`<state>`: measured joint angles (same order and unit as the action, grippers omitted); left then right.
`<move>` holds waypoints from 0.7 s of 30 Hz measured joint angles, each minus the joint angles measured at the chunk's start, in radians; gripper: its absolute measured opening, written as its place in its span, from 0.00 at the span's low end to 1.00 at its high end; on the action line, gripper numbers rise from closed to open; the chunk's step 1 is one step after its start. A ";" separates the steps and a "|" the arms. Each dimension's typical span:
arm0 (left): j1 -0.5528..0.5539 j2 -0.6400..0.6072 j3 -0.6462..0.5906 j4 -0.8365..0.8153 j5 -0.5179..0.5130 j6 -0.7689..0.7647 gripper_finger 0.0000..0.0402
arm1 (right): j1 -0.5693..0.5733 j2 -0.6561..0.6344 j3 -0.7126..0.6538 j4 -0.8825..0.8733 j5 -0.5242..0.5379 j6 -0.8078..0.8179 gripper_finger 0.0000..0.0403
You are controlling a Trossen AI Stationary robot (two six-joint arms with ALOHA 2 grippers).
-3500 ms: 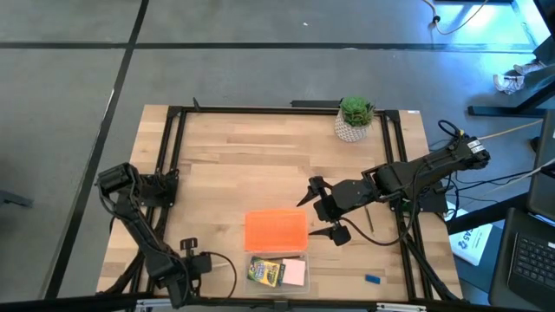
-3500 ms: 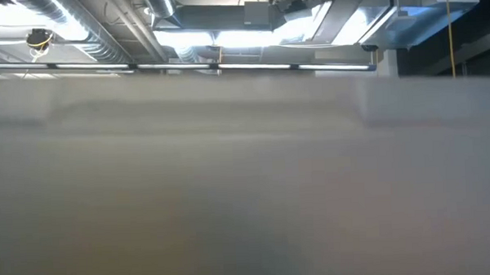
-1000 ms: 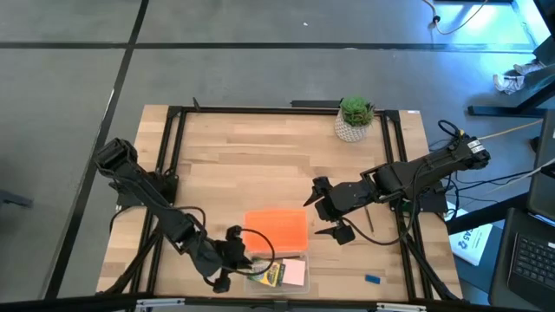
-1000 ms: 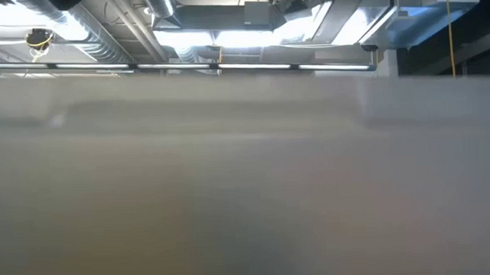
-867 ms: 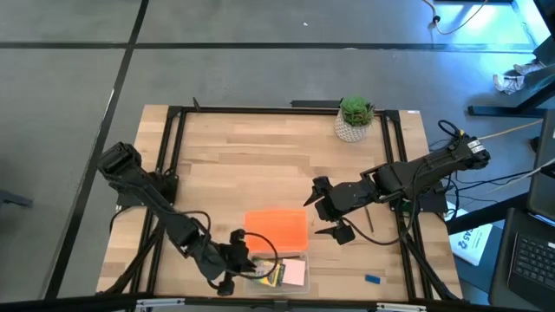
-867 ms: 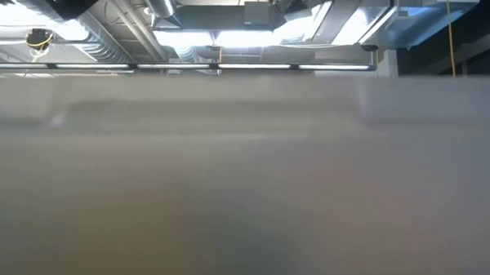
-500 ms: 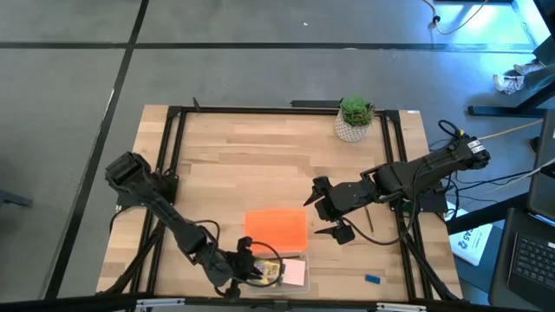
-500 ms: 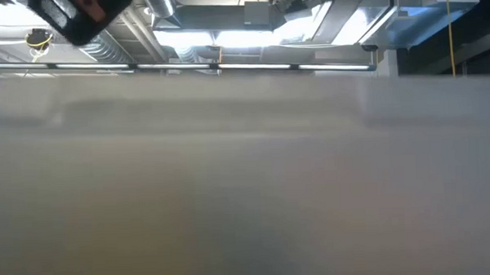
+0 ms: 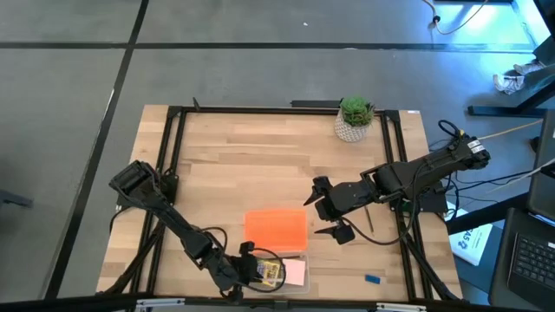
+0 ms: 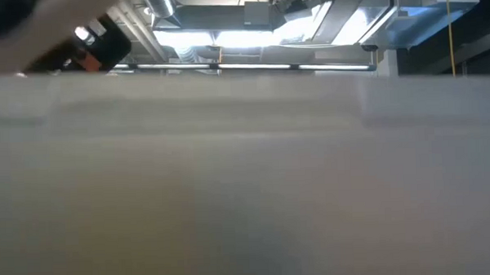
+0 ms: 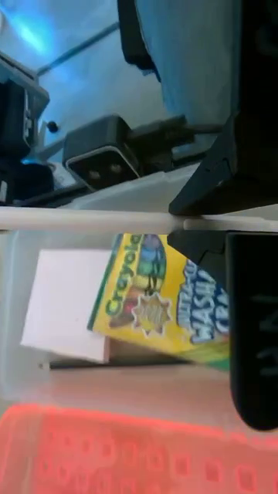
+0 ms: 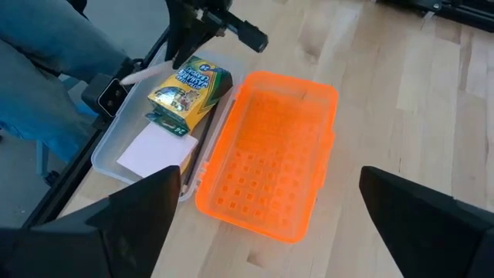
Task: Pack school essentials
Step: Put the white pen into the supply box
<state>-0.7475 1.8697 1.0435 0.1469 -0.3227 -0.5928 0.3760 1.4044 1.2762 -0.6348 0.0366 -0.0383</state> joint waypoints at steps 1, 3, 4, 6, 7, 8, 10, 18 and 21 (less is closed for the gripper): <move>0.000 0.004 0.000 0.016 0.001 0.000 0.02 | 0.000 0.000 0.000 0.000 0.000 0.000 0.99; 0.000 0.009 0.000 0.023 0.002 0.000 0.02 | 0.000 0.000 0.000 0.000 0.000 0.002 0.99; 0.000 0.014 0.000 0.028 0.003 0.000 0.02 | 0.000 0.000 0.000 0.000 0.000 0.001 0.99; 0.000 0.024 0.000 0.028 0.003 0.000 0.02 | 0.000 0.000 0.000 0.000 0.000 0.000 0.99; 0.000 0.026 0.000 0.026 0.003 0.000 0.02 | 0.000 0.000 0.000 0.001 0.000 0.000 0.99; 0.000 0.031 0.000 0.029 0.004 -0.002 0.02 | 0.000 0.000 0.000 0.000 0.000 0.000 0.99; 0.000 0.039 0.001 0.028 0.012 -0.006 0.02 | 0.000 0.000 0.000 0.000 -0.001 0.000 0.99; 0.003 0.037 0.000 0.028 0.028 -0.007 0.02 | 0.000 0.000 0.000 0.001 -0.001 0.000 0.99; 0.003 0.037 0.000 0.028 0.031 -0.008 0.02 | 0.000 0.000 0.000 0.001 -0.001 0.000 0.99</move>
<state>-0.7448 1.9064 1.0435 0.1753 -0.2920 -0.6003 0.3756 1.4044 1.2762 -0.6342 0.0357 -0.0386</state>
